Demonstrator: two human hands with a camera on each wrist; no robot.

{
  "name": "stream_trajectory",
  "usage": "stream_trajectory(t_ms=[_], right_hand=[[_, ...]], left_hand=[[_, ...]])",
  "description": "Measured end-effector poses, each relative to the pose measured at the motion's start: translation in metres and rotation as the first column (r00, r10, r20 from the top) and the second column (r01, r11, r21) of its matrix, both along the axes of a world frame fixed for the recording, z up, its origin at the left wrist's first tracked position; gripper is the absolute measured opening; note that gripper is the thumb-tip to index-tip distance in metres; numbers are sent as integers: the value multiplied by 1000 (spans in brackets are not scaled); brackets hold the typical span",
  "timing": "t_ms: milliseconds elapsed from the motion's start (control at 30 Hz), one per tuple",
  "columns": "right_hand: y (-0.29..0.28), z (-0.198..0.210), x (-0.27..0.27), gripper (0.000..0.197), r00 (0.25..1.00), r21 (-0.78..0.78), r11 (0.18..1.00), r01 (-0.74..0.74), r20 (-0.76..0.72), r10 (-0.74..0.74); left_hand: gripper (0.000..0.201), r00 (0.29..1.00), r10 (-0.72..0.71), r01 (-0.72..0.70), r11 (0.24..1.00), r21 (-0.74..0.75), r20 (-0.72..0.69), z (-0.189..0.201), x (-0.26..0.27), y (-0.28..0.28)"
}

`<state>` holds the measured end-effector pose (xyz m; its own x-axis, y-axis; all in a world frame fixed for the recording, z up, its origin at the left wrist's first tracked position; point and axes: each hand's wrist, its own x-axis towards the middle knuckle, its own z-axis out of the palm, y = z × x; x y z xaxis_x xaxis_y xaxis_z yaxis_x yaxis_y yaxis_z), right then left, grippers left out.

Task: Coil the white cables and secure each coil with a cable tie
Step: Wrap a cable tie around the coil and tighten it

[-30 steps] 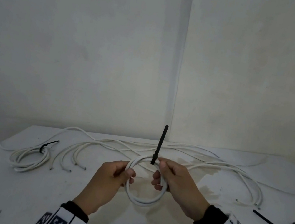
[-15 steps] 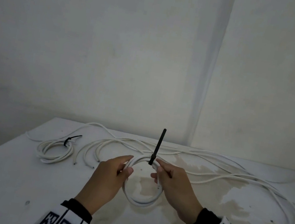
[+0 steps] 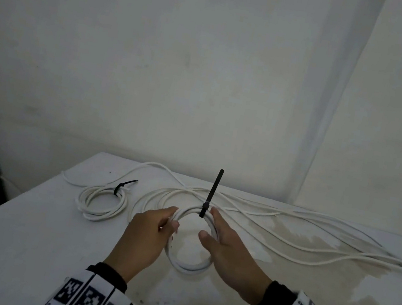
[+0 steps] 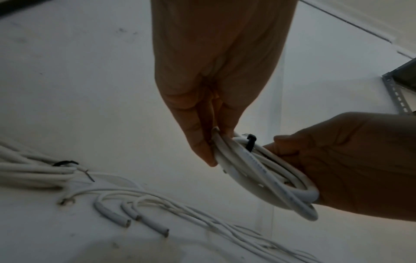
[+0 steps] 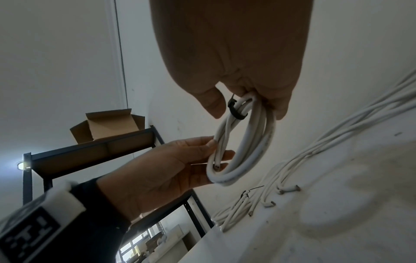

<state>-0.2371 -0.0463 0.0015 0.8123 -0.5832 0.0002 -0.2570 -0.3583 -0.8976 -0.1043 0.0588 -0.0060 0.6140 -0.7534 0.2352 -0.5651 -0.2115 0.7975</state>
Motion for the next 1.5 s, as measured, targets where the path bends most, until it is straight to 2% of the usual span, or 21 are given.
stream_trajectory(t_ms=[300,433,567,833,900,967,1033,1167,1267,1433,1500], right_hand=[[-5,0,43,62,979,108,983,-148,-125,161],[-16,-1,56,59,977,106,986,-133,-151,148],[-33,-3,63,53,981,61,995,-82,-171,91],[-66,-10,52,45,978,54,998,18,-207,-6],[-72,-12,49,43,976,47,999,22,-217,-11],[-78,-14,46,41,975,41,999,29,-222,-20],[-82,-15,45,40,975,32,999,36,-220,-28],[-87,-18,41,37,975,24,998,62,-217,-55],[-90,-20,39,35,971,7,996,91,-225,-87],[-108,-22,37,39,951,-103,986,133,-268,-156],[-118,-24,40,40,939,-158,978,137,-294,-179]], left_hand=[[22,992,88,-80,993,89,-95,-10,62,24],[20,984,178,-180,973,143,27,-10,104,44],[16,945,280,-315,919,239,170,-11,147,53],[24,899,312,-420,816,397,308,-23,199,39],[30,897,330,-434,782,447,295,-26,203,37],[26,893,335,-445,760,473,301,-28,205,36],[21,882,345,-465,749,471,322,-27,205,34],[23,854,402,-519,704,485,330,-23,197,30],[25,849,413,-527,702,480,329,-20,192,30],[36,788,333,-579,686,440,518,-1,161,16],[34,762,276,-562,731,387,585,5,145,4]])
